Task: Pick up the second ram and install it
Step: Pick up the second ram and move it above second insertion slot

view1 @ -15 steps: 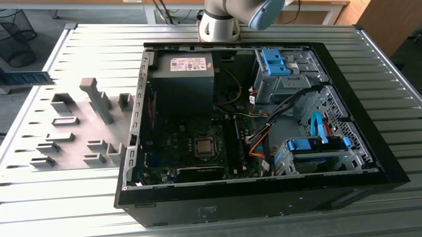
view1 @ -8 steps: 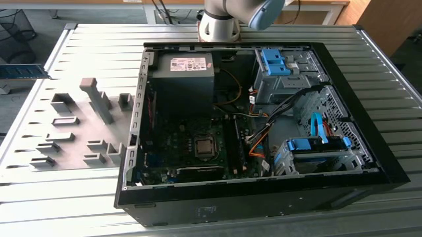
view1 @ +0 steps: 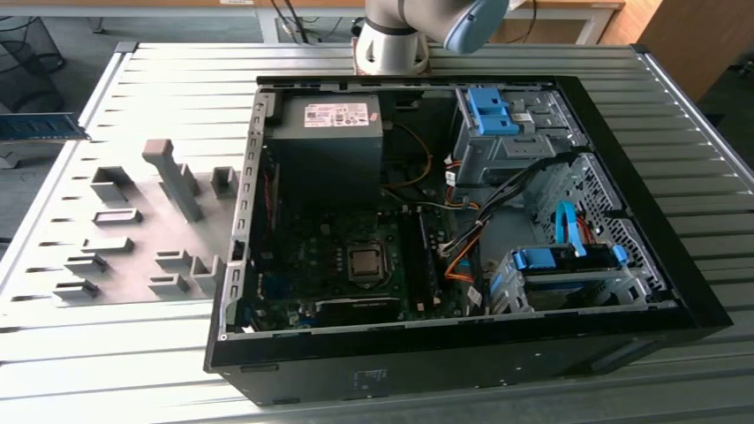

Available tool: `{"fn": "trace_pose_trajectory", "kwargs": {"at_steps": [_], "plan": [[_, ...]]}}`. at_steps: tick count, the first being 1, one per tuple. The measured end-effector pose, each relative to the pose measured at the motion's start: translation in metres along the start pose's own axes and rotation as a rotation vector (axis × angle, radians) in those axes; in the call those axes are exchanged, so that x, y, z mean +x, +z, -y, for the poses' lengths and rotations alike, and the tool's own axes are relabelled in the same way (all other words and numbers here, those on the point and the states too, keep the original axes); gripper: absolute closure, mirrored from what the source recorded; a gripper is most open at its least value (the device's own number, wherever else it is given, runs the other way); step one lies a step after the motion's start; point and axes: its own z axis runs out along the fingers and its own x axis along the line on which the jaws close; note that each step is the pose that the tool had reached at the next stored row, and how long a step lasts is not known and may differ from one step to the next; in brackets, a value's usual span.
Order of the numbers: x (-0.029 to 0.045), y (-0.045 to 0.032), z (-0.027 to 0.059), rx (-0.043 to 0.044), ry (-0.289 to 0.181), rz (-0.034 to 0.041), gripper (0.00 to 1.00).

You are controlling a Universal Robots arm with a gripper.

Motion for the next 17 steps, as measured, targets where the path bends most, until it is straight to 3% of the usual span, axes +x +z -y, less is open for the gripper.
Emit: {"fn": "trace_pose_trajectory", "kwargs": {"at_steps": [17], "plan": [[-0.0001, -0.0001, 0.0124, 0.0001, 0.000, -0.0003, 0.86]]}}
